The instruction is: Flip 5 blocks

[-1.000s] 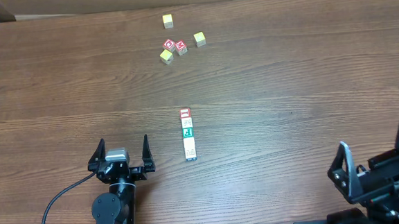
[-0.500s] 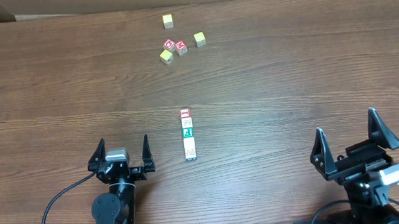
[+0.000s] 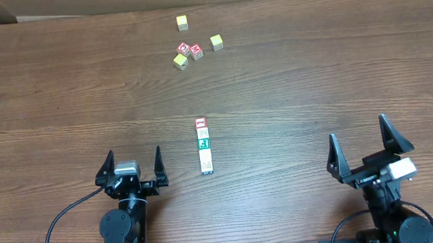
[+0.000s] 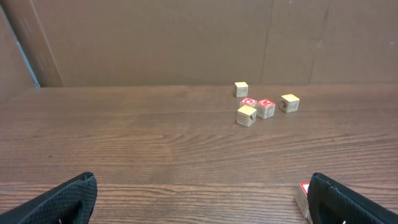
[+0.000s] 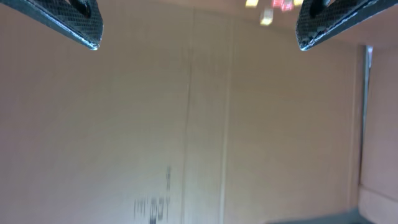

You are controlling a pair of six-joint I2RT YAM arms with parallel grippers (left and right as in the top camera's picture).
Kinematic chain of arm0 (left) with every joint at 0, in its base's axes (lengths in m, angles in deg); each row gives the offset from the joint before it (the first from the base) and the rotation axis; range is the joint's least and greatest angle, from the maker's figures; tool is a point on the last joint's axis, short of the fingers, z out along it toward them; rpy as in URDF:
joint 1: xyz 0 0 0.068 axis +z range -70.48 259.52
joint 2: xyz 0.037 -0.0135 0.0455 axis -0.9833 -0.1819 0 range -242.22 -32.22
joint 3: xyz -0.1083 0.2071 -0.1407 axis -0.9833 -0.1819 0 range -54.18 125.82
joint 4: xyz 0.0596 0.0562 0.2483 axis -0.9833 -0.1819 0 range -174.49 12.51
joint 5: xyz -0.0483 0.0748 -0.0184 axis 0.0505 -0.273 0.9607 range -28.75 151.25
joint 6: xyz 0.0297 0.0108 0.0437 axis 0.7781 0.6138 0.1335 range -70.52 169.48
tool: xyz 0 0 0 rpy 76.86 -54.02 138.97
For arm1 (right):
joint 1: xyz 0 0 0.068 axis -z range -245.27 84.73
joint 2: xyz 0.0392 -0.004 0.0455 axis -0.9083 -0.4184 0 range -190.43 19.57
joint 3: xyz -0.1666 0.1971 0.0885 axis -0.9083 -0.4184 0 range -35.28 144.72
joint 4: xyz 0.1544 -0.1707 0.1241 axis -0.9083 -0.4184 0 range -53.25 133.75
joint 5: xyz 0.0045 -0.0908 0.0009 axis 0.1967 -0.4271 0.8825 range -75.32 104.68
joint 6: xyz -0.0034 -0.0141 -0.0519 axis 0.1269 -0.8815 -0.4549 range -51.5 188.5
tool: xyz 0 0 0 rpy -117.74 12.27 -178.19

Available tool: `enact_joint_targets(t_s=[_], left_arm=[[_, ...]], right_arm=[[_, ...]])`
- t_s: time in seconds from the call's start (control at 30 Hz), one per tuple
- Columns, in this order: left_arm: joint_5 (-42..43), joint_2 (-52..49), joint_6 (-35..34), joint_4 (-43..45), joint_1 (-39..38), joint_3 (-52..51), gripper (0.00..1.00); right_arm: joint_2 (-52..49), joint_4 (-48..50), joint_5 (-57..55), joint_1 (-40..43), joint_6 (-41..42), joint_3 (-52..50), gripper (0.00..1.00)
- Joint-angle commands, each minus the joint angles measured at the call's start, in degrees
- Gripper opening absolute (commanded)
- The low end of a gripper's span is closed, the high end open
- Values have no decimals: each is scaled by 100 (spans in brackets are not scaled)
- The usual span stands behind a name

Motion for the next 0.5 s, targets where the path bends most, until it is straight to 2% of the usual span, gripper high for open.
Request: enact_joint_targets(t_s=[0.0, 0.33, 0.47], left_arm=[[52, 66, 146, 11, 48, -22, 100], [52, 66, 146, 11, 48, -22, 100], [55, 66, 146, 11, 48, -22, 100]], right_arm=[[57, -282, 20, 22, -24, -61, 100], [57, -2267, -2, 22, -44, -61, 100], [57, -2402, -37, 22, -44, -61, 100]])
